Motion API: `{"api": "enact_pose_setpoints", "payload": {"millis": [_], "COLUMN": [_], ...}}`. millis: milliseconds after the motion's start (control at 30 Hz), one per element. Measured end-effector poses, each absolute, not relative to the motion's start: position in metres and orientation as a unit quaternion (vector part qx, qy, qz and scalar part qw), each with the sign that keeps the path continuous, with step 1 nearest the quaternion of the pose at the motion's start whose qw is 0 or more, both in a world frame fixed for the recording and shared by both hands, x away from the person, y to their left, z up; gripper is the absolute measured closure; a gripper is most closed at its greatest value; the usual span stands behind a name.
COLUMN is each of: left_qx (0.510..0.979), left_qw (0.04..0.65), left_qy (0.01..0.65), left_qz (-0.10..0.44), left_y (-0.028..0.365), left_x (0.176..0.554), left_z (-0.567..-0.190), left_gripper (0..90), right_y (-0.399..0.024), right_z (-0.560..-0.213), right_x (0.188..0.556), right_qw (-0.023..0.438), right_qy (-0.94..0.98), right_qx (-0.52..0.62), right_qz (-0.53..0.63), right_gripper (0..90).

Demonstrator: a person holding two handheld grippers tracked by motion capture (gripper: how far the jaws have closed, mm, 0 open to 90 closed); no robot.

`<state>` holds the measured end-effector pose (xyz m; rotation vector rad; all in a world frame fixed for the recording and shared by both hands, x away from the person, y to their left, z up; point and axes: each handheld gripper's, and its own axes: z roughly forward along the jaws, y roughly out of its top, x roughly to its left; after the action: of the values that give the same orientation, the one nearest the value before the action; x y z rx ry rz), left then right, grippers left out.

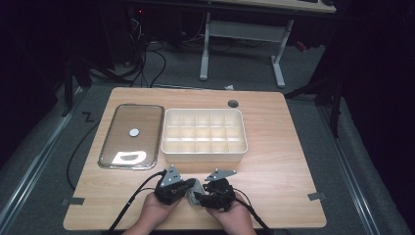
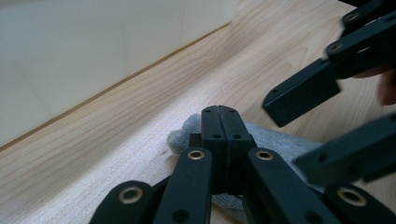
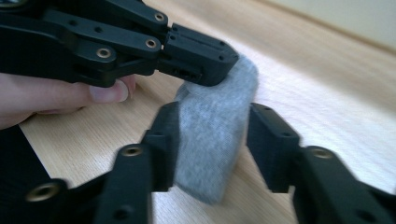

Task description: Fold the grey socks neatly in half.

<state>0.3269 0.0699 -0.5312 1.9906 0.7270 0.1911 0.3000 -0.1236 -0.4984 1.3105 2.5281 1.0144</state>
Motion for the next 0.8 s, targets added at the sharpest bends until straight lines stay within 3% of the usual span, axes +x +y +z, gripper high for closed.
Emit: {"api": "enact_pose_setpoints", "payload": {"millis": [100, 267, 433, 600, 667, 800], "left_qx": [0.816, 0.819, 0.809, 0.806, 0.81, 0.803], "left_qw": [0.488, 0.487, 0.492, 0.483, 0.468, 0.462], "left_qy": [0.303, 0.296, 0.31, 0.317, 0.323, 0.343], "left_qz": [0.066, 0.072, 0.089, 0.126, 0.145, 0.156], "left_y": [0.072, 0.078, 0.095, 0.121, 0.139, 0.159], "left_x": [0.329, 0.327, 0.322, 0.31, 0.302, 0.3], "left_z": [-0.531, -0.529, -0.516, -0.506, -0.509, -0.515], "left_gripper": [89.6, 85.7, 73.2, 68.4, 67.4, 67.4], "right_y": [-0.122, -0.121, -0.116, -0.11, -0.106, -0.103], "right_z": [-0.505, -0.508, -0.509, -0.513, -0.513, -0.51], "right_x": [0.306, 0.31, 0.307, 0.304, 0.302, 0.299], "right_qw": [0.04, 0.014, 0.006, -0.004, 0.001, 0.023], "right_qy": [0.833, 0.834, 0.843, 0.852, 0.859, 0.866], "right_qx": [0.448, 0.45, 0.431, 0.412, 0.396, 0.383], "right_qz": [0.321, 0.319, 0.321, 0.324, 0.325, 0.322], "right_gripper": [44.0, 43.9, 49.6, 51.6, 61.5, 68.2]}}
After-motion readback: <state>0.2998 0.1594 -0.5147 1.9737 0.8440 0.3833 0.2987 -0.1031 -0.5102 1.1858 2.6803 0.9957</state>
